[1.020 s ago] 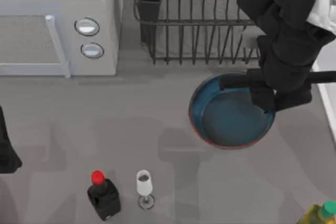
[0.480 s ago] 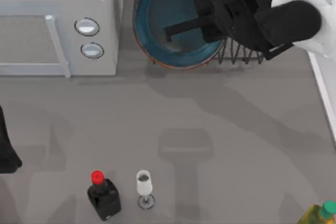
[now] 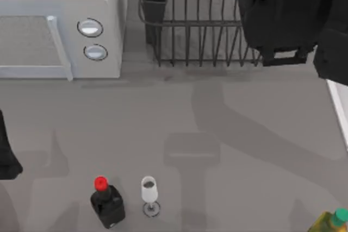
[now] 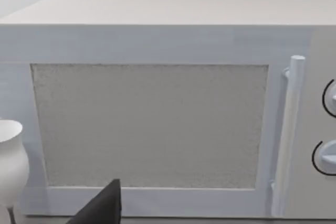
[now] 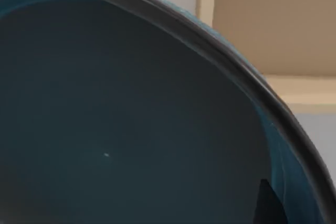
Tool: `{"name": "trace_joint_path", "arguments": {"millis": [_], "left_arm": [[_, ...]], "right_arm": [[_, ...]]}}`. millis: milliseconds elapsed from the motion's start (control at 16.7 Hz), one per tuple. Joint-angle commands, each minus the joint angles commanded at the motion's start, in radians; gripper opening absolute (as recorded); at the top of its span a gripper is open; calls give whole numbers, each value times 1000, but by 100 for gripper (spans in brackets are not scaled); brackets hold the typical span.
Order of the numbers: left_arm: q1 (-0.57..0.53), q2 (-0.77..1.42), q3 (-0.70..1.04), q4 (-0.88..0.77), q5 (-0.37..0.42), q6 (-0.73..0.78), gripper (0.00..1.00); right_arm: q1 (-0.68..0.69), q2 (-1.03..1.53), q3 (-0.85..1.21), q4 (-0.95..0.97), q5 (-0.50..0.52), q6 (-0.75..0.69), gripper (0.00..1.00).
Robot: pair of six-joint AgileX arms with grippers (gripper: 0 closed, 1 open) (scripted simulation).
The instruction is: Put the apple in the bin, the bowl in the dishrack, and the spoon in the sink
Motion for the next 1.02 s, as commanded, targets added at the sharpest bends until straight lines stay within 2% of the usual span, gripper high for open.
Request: {"name": "trace_joint_path", "arguments": {"millis": [180, 540, 720, 1020], "left_arm": [[0, 0, 0, 0, 0, 0, 100], [0, 0, 0, 0, 0, 0, 100], [0, 0, 0, 0, 0, 0, 100], [0, 0, 0, 0, 0, 0, 100]], "right_arm": [[23, -24, -6, 47, 42, -23, 0], [12, -9, -5, 59, 32, -22, 0], [-38, 77, -10, 150, -16, -25, 0], [-189, 324, -49, 434, -162, -34, 0]]}}
